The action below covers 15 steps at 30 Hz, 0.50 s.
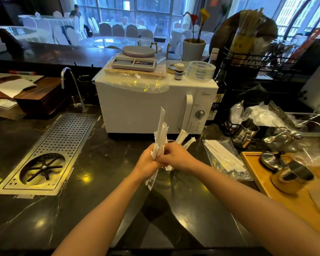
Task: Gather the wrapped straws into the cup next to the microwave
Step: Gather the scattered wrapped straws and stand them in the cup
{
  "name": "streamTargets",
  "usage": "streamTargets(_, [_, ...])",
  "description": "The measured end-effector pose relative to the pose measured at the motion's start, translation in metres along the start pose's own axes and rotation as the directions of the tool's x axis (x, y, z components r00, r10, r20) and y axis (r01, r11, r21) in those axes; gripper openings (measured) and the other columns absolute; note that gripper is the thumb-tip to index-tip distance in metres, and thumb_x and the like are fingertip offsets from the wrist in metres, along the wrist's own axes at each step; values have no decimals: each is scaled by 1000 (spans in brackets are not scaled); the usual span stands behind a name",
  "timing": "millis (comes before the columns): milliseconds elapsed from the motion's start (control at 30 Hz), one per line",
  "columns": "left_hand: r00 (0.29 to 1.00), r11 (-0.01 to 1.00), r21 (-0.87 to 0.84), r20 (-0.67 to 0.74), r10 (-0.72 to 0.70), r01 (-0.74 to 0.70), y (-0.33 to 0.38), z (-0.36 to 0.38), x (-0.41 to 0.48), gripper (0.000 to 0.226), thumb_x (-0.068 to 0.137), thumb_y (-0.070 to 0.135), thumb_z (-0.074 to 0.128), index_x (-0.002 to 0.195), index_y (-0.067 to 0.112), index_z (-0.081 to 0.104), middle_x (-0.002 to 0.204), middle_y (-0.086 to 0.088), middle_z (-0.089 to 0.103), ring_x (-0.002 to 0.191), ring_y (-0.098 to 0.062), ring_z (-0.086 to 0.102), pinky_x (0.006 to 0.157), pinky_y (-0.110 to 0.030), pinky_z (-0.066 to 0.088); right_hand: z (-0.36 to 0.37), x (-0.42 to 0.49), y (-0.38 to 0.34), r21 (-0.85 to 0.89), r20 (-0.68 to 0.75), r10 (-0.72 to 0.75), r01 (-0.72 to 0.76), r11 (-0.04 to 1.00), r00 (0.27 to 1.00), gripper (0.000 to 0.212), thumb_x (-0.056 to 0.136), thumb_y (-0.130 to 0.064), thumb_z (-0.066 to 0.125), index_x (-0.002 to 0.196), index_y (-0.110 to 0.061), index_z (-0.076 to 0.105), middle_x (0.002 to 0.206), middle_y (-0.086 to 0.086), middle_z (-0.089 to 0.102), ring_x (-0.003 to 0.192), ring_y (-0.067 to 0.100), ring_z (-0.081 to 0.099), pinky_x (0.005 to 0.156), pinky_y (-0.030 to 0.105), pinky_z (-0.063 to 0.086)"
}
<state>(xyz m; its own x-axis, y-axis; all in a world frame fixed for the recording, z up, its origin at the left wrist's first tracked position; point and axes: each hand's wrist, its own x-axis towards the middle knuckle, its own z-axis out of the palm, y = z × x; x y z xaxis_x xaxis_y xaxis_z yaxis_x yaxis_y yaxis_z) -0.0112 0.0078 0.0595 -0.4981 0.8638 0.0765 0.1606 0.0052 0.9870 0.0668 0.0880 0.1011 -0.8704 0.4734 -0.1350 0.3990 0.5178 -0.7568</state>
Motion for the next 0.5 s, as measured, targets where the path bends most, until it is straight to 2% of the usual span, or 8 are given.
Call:
streamTargets(67, [1000, 999, 54, -4, -2, 2, -4, 6, 1, 44, 82, -6, 57, 123, 4, 46, 105, -1, 56, 95, -9, 57, 65, -7, 52, 0, -1, 4, -1, -16, 16, -16, 1000, 1000, 25, 86, -14, 60, 106, 0, 64, 97, 20, 65, 86, 21, 60, 71, 22, 49])
streamTargets(167, [1000, 996, 90, 6, -10, 9, -7, 14, 0, 44, 89, -1, 49, 131, 9, 41, 116, 0, 50, 108, -11, 49, 86, -16, 45, 0, -4, 9, -15, -26, 50, -50, 999, 998, 30, 86, -16, 60, 114, -4, 59, 107, 20, 65, 94, 24, 62, 84, 33, 52])
streamTargets(200, [1000, 997, 74, 13, -19, 18, -7, 16, -1, 42, 90, 0, 46, 131, 10, 40, 117, 0, 49, 110, -11, 48, 88, -19, 44, -1, -5, 11, -19, -15, 55, -56, 998, 998, 35, 86, -17, 59, 119, -6, 55, 111, 18, 64, 98, 26, 62, 88, 35, 53])
streamTargets(267, [999, 998, 47, 23, -32, 31, -8, 18, -3, 37, 93, 3, 41, 130, 8, 41, 116, -3, 50, 110, -13, 49, 80, -13, 49, -3, -8, 14, -28, 23, 65, -65, 998, 998, 43, 86, -20, 59, 126, -9, 48, 115, 15, 61, 103, 26, 61, 92, 37, 53])
streamTargets(367, [998, 998, -17, 36, -52, 53, -6, 21, -3, 33, 95, 8, 39, 127, 9, 44, 115, -6, 53, 110, -18, 54, 72, -8, 52, -5, -12, 15, -31, 47, 67, -66, 997, 997, 47, 83, -23, 63, 125, -12, 43, 106, 9, 58, 95, 19, 59, 86, 32, 53])
streamTargets(433, [997, 996, -62, 33, -64, 66, -2, 24, -3, 31, 96, 11, 38, 126, 10, 45, 106, 0, 56, 95, -8, 58, 67, -5, 51, -6, -14, 13, 20, 14, 54, -54, 998, 998, 49, 82, -23, 66, 123, -12, 42, 103, 5, 54, 94, 18, 58, 84, 30, 52])
streamTargets(500, [998, 994, -88, 3, -70, 70, -1, 28, -1, 31, 96, 12, 38, 127, 8, 45, 94, 8, 56, 86, -1, 56, 59, -1, 50, -5, -15, 11, 99, -30, 30, -27, 995, 999, 52, 81, -22, 67, 124, -12, 41, 110, 9, 56, 102, 22, 59, 89, 35, 53])
